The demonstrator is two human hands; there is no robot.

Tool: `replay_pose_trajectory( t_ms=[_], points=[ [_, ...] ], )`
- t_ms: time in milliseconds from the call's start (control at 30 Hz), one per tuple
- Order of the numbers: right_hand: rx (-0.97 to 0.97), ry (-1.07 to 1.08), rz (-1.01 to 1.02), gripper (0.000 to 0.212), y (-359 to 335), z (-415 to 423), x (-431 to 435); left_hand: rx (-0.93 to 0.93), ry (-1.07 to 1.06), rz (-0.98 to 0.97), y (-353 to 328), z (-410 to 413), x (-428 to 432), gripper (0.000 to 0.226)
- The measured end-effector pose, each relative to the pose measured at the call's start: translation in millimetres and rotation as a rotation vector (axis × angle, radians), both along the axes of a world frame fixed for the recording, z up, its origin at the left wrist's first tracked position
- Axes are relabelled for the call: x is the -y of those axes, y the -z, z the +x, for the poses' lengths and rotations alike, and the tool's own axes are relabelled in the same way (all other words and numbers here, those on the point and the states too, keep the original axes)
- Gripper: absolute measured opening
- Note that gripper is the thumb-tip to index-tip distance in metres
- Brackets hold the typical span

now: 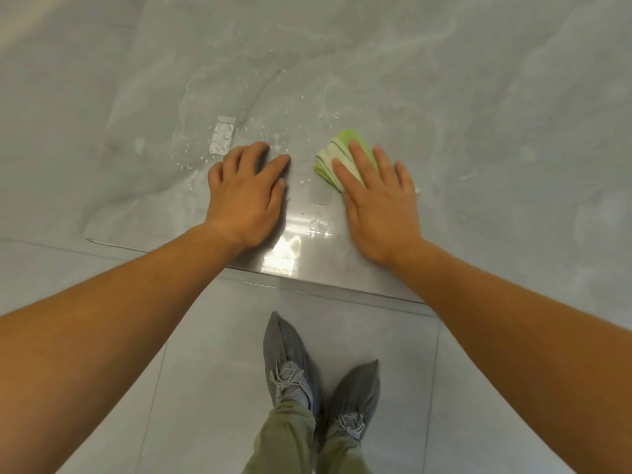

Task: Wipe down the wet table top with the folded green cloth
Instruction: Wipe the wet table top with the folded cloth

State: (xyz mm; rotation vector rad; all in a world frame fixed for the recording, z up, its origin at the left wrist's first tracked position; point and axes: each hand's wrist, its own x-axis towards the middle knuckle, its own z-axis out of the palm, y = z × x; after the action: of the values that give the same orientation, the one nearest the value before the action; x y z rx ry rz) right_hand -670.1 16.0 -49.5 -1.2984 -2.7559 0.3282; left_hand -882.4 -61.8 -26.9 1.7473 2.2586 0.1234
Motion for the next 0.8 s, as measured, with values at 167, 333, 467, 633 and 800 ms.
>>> replay_pose_trajectory(
  t_ms=[167,333,467,633,800],
  points=[
    [0.011,-0.358,-0.026,0.053,-3.9,25.9,78.6,0.033,0.004,-0.002,0.7,-4.0,3.3,0.050],
    [0.049,-0.388,0.009,0.050,4.1,24.4,21.5,-0.027,0.085,-0.064,7.5,-10.8,10.6,0.058],
    [0.021,-0.007,-0.004,0.049,0.8,2.2,-32.5,-0.036,0.099,-0.101,14.6,-11.1,13.0,0.060],
    [0.008,-0.097,0.012,0.052,-2.1,-1.1,23.0,-0.013,0.077,-0.081,6.7,-11.5,9.1,0.058],
    [0.030,-0.372,-0.006,0.049,-0.6,13.1,0.9,0.017,0.059,0.027,-5.1,-19.9,-9.8,0.048]
  ],
)
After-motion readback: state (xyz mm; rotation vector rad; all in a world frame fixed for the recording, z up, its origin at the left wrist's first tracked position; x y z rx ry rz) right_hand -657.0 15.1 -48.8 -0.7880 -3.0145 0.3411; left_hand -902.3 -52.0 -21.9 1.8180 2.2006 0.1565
